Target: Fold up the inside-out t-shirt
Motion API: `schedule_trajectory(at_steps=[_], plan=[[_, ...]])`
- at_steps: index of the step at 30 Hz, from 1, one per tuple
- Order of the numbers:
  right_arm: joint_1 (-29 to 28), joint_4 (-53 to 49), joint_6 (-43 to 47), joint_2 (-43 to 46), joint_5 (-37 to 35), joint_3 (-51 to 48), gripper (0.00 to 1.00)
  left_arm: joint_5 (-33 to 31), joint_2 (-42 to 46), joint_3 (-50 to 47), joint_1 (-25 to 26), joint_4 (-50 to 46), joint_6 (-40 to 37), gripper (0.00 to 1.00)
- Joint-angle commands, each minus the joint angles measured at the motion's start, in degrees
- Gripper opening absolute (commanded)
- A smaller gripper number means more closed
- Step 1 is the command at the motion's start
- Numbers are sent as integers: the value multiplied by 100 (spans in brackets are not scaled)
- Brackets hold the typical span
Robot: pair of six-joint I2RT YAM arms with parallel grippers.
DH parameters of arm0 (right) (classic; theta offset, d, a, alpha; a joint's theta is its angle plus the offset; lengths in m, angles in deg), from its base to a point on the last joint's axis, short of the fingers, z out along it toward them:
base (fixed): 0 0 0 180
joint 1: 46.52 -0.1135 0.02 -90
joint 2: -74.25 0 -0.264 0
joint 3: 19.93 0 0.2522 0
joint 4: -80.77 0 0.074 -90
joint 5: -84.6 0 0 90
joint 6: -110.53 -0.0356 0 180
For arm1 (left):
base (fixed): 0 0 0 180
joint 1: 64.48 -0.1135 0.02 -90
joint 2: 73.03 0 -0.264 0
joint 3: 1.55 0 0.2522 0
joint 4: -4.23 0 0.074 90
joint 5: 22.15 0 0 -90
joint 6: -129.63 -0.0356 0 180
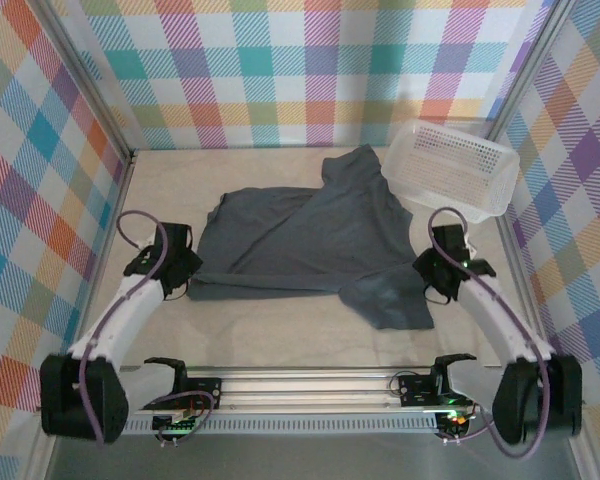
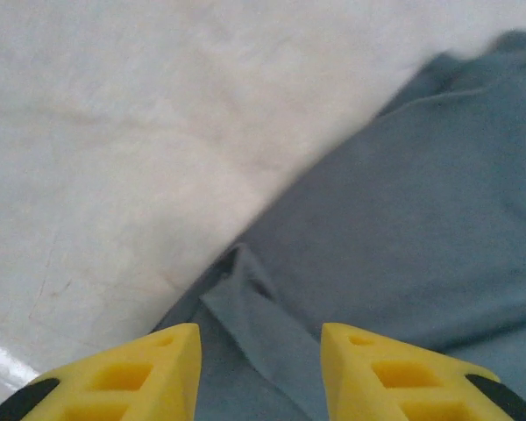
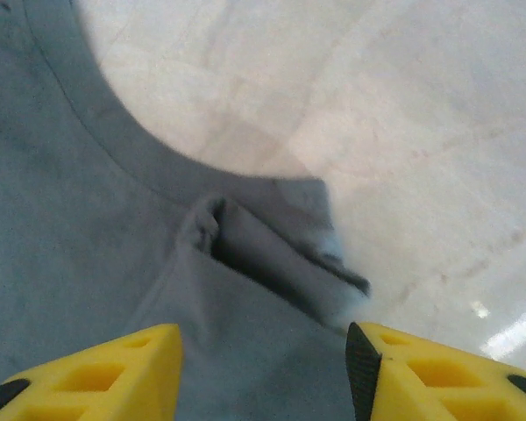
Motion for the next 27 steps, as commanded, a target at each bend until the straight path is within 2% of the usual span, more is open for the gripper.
schedule_trajectory(at_steps=[1, 4, 6, 10, 12, 13, 15, 17, 20, 22, 25, 27], plan=[[52, -687, -301, 457, 519, -574, 53, 946, 371, 90, 49, 86, -896, 42], [50, -885, -420, 389, 1017, -793, 54, 1668, 478, 219, 437, 101, -1437, 46], [50, -869, -365, 122, 1237, -836, 55, 1927, 518, 267, 756, 105, -1680, 50], [51, -550, -53, -541, 1563, -870, 56, 1694, 517, 333, 1192, 7, -1744, 55], [27, -323, 143, -820, 2005, -810, 46, 1622, 503, 303, 1213, -14, -1680, 55], [3, -290, 183, -892, 2172, -766, 37, 1612, 514, 272, 1212, -19, -1662, 55], [-97, -387, 241, -880, 2491, -643, 11, 1582, 560, 204, 1213, -9, -1600, 55], [-175, -600, 213, -644, 2797, -504, 0, 1452, 577, 178, 1213, -77, -1528, 55], [-340, -638, -16, -272, 3507, -247, 0, 1089, 496, 197, 1211, -302, -1290, 55], [-479, -346, -360, -348, 3884, 8, 0, 1071, 367, 234, 1213, -328, -1231, 55], [-617, 279, -901, -1015, 4046, 736, 0, 1255, 160, 199, 1213, -60, -1136, 56], [-577, 562, -1269, -1624, 3723, 1294, 0, 1334, -1, 213, 1213, 180, -1096, 57]])
